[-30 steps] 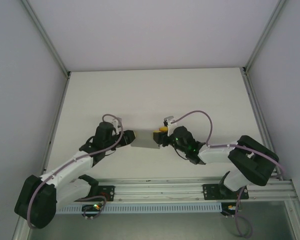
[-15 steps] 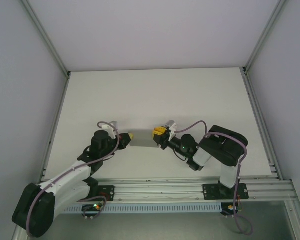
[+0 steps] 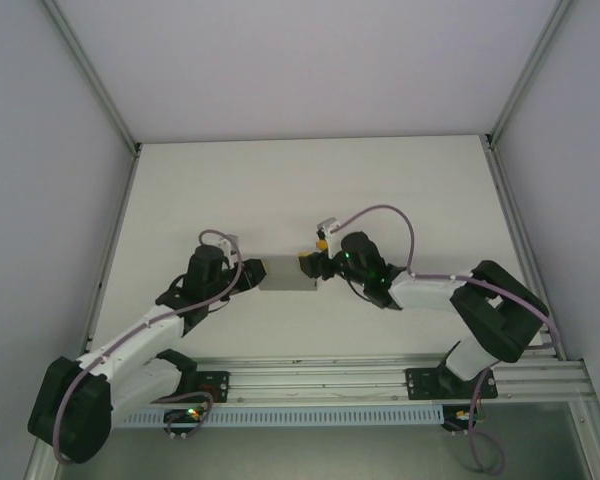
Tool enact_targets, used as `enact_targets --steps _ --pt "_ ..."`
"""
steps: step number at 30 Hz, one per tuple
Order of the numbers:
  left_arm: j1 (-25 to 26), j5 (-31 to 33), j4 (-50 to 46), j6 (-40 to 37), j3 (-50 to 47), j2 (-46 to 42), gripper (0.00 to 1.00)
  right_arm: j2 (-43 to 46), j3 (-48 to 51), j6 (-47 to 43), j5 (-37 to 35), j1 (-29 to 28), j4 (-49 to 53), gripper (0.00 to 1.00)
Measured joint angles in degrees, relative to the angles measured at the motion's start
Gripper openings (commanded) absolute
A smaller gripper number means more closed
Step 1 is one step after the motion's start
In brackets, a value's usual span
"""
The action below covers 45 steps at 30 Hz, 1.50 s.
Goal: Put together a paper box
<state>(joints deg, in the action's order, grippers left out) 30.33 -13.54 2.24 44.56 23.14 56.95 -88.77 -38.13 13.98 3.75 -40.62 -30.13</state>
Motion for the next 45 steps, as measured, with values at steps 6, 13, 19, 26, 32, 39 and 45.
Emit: enact_targets --steps 6,13,19,26,32,39,45 --pt "0.0 0.0 -4.2 -2.4 3.8 3.5 0.50 2.5 -7.8 -8.5 9.2 2.7 15.9 1.00" --pt "0.0 0.3 -7.9 -4.7 6.7 5.2 0.63 -0.1 -16.5 -30.8 20.8 2.7 30.5 1.00" --pt "0.0 1.4 -10.7 -6.2 7.5 4.8 0.70 -7.8 -28.3 -44.3 24.1 2.5 43.4 1.00" --pt "0.0 1.8 -13.7 -7.8 8.9 4.7 0.75 -13.0 -32.5 -50.2 21.2 0.4 52.8 0.86" --pt "0.1 2.0 -16.6 -10.0 9.5 3.7 0.81 -15.6 -36.1 -51.4 14.7 -1.6 56.3 0.54" --pt "0.4 3.1 -21.9 -12.6 11.6 -0.9 1.00 -15.1 -36.7 -52.0 5.2 -4.2 56.6 0.49" --pt "0.4 8.3 -27.7 -13.3 17.2 -11.5 1.00 -10.5 -28.7 -61.8 -12.4 -4.3 45.1 0.41"
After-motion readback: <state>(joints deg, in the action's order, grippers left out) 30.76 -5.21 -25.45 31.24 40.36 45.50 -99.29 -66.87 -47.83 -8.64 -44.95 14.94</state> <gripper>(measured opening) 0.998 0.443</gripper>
